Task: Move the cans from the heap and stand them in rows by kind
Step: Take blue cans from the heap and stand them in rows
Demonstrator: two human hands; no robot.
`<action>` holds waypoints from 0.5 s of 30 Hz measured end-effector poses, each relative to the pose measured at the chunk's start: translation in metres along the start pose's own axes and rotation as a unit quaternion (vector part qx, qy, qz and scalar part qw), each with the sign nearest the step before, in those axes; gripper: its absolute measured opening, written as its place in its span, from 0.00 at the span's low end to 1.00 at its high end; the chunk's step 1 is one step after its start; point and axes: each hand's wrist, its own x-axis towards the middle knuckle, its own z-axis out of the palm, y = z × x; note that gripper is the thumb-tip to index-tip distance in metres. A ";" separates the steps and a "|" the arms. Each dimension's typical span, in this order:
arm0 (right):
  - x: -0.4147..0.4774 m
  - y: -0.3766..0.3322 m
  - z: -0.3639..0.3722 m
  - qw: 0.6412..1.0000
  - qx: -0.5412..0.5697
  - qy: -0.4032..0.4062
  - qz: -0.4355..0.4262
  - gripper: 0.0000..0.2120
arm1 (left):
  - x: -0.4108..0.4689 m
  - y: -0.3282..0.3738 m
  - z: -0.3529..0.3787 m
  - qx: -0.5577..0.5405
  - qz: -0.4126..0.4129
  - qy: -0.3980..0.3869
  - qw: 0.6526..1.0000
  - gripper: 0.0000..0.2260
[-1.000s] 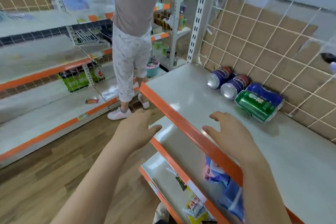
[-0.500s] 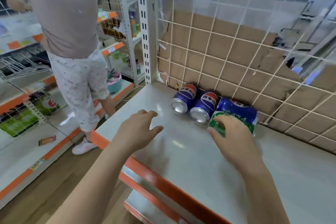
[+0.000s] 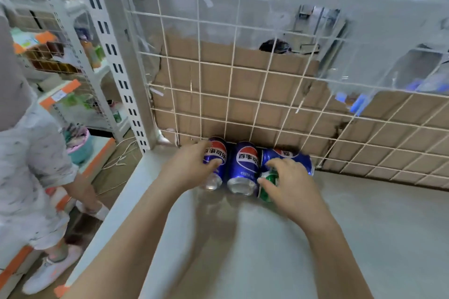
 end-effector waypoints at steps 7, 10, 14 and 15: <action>0.021 -0.022 0.018 0.989 -0.119 -0.080 0.032 0.28 | 0.044 -0.004 0.027 -0.039 -0.029 -0.044 0.998 0.29; 0.027 -0.034 0.029 0.988 -0.108 -0.107 0.038 0.33 | 0.052 -0.008 0.039 -0.049 -0.059 -0.071 0.995 0.34; 0.040 -0.045 0.041 0.985 -0.122 -0.096 0.077 0.43 | 0.054 -0.012 0.042 -0.104 -0.070 -0.085 0.988 0.34; 0.043 -0.046 0.043 0.986 -0.116 -0.086 0.086 0.44 | 0.053 -0.012 0.041 -0.118 -0.070 -0.082 0.987 0.33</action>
